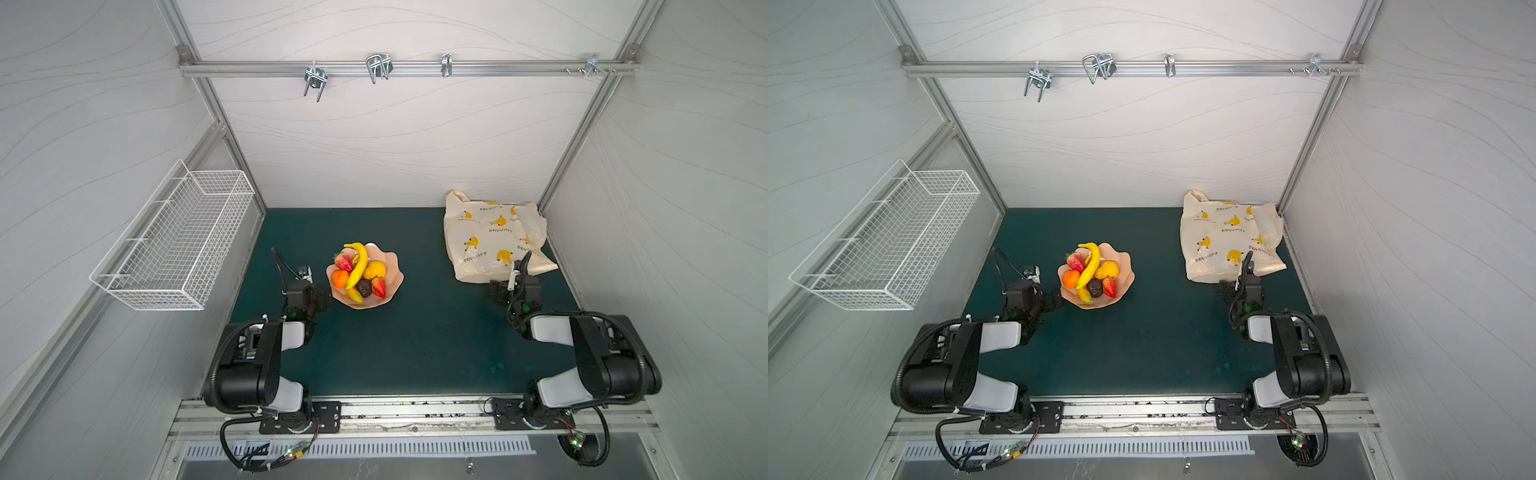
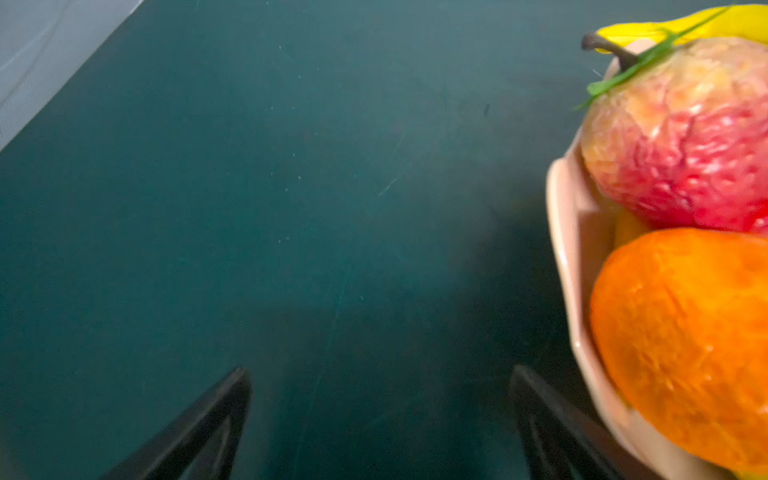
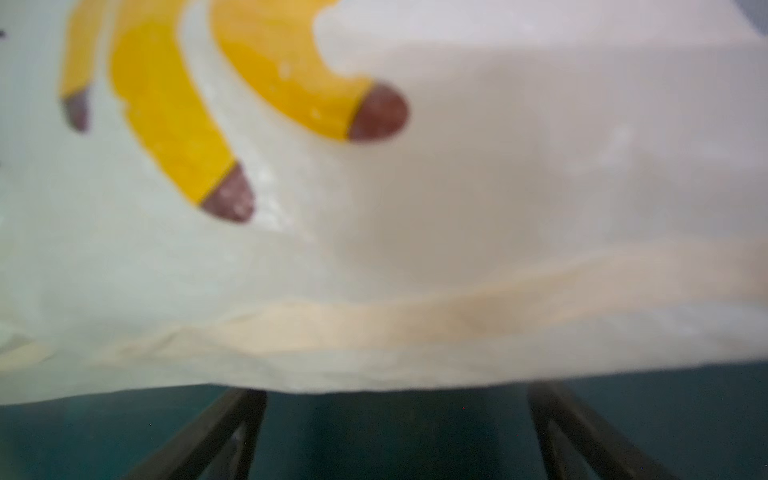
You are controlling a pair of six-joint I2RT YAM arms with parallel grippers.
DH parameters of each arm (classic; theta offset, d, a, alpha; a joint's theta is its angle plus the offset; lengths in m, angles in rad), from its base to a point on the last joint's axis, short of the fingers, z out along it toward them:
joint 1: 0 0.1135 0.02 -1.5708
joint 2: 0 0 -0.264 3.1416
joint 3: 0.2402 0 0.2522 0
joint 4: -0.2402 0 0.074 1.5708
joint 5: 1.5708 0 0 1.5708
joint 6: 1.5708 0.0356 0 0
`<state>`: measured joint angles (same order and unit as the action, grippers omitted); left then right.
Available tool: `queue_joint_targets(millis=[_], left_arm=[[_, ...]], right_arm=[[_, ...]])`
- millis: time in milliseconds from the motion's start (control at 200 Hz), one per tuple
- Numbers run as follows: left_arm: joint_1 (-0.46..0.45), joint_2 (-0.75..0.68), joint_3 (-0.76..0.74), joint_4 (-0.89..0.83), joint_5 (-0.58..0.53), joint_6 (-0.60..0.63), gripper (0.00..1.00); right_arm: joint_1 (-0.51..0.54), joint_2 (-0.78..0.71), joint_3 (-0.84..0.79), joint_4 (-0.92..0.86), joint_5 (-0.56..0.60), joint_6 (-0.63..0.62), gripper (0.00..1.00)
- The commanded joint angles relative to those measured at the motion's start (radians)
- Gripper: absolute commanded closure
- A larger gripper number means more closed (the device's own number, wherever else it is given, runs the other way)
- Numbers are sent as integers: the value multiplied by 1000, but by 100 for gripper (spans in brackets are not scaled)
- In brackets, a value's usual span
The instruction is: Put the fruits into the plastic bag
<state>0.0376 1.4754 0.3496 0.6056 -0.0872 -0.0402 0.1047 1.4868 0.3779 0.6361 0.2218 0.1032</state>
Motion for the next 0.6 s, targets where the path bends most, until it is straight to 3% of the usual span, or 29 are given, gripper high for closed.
queue_joint_targets(millis=[0, 595], left_arm=[[-15, 78, 80, 224, -36, 2, 1], [-15, 82, 77, 237, -36, 4, 1]], right_arm=[[18, 79, 49, 179, 40, -57, 1], [19, 81, 47, 183, 38, -58, 1]])
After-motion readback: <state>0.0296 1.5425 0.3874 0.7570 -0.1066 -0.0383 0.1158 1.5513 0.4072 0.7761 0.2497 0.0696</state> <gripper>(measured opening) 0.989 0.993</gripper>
